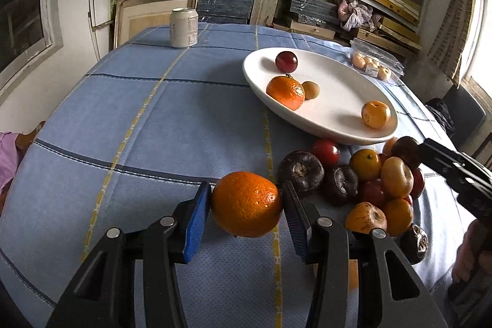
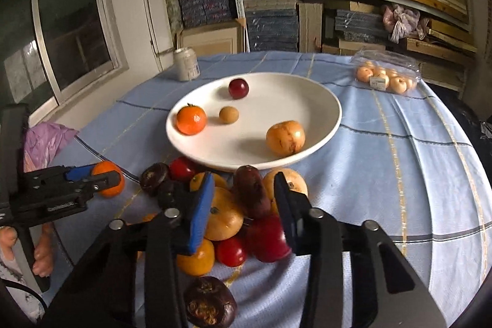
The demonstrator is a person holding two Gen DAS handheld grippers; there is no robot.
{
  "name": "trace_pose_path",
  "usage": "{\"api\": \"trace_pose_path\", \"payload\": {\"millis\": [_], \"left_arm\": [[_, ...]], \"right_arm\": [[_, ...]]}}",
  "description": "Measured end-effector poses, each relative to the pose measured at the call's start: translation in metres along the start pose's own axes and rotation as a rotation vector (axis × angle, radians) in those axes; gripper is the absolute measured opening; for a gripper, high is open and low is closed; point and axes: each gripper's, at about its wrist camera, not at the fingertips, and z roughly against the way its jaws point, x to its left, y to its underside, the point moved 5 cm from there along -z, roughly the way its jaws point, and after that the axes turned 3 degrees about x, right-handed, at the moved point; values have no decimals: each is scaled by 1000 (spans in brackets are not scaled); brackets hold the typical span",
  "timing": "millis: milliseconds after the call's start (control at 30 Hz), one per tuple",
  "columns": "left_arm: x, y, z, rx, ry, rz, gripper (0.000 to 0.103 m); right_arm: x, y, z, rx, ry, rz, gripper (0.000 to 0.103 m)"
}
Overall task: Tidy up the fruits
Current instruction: 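Grasp a large orange with the left gripper while the right gripper grasps a dark red date, then release the orange into the white plate with the left gripper while the right gripper releases the date there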
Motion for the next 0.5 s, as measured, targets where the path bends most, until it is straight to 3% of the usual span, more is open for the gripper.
{"api": "trace_pose_path", "payload": {"millis": [133, 233, 500], "left_arm": [[-4, 1, -1, 6, 13, -16, 48], [-8, 2, 0, 2, 17, -31, 48], [-9, 2, 0, 0, 14, -28, 48]], "right_arm": [[-4, -1, -10, 19, 21, -7, 36], [-3, 2, -16, 35, 25, 6, 27], [-5, 5, -17, 30, 41, 14, 22]]}}
